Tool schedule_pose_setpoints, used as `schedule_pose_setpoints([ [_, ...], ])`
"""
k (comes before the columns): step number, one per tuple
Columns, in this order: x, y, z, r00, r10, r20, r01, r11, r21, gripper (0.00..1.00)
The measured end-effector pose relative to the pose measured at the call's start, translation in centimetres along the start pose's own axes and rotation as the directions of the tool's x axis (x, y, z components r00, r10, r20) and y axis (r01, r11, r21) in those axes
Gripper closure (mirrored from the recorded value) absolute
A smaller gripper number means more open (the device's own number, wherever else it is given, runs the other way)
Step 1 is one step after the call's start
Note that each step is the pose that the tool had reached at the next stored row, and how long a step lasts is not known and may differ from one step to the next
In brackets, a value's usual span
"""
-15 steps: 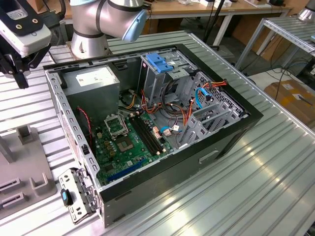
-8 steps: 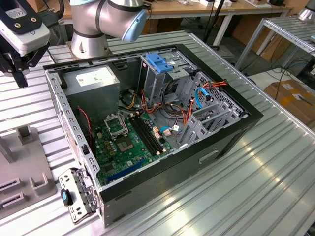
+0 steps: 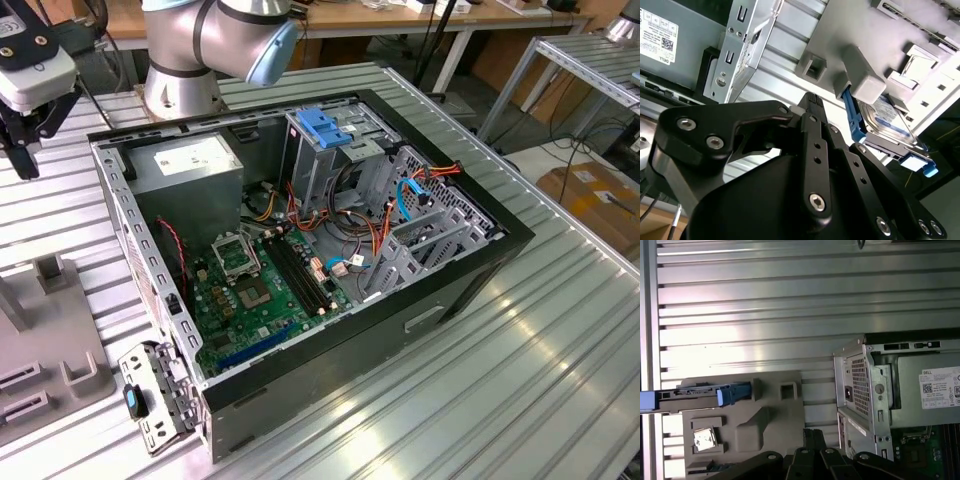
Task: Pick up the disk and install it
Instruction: 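Reach for the disk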
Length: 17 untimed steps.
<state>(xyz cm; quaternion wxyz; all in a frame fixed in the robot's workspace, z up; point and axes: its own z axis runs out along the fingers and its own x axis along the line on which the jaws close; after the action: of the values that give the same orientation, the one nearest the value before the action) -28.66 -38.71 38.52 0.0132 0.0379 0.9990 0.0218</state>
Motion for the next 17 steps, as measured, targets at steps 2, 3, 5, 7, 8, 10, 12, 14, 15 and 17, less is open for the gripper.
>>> schedule_pose_setpoints([
  [2,0.68,0.41,0.13,1.0,0.0,-0.0002,0.0,1.0,0.0002,0.89],
  [3,0.94,0.52,0.16,1.0,0.0,-0.0002,0.0,1.0,0.0002,0.89],
  [5,1.7,0.78,0.25,1.0,0.0,-0.0003,0.0,1.0,0.0002,0.89],
  [7,2.36,0.98,0.33,1.0,0.0,-0.0002,0.0,1.0,0.0002,0.89],
  [8,2.64,1.05,0.36,1.0,0.0,-0.0002,0.0,1.0,0.0002,0.89],
  [10,3.06,1.14,0.39,1.0,0.0,-0.0002,0.0,1.0,0.0002,0.89],
  [12,3.4,1.2,0.4,1.0,0.0,-0.0002,0.0,1.0,0.0002,0.89],
  [14,3.7,1.23,0.4,1.0,0.0,-0.0002,0.0,1.0,0.0002,0.89],
  [15,3.77,1.23,0.4,1.0,0.0,-0.0002,0.0,1.0,0.0002,0.89],
  [17,3.82,1.23,0.4,1.0,0.0,-0.0002,0.0,1.0,0.0002,0.89],
])
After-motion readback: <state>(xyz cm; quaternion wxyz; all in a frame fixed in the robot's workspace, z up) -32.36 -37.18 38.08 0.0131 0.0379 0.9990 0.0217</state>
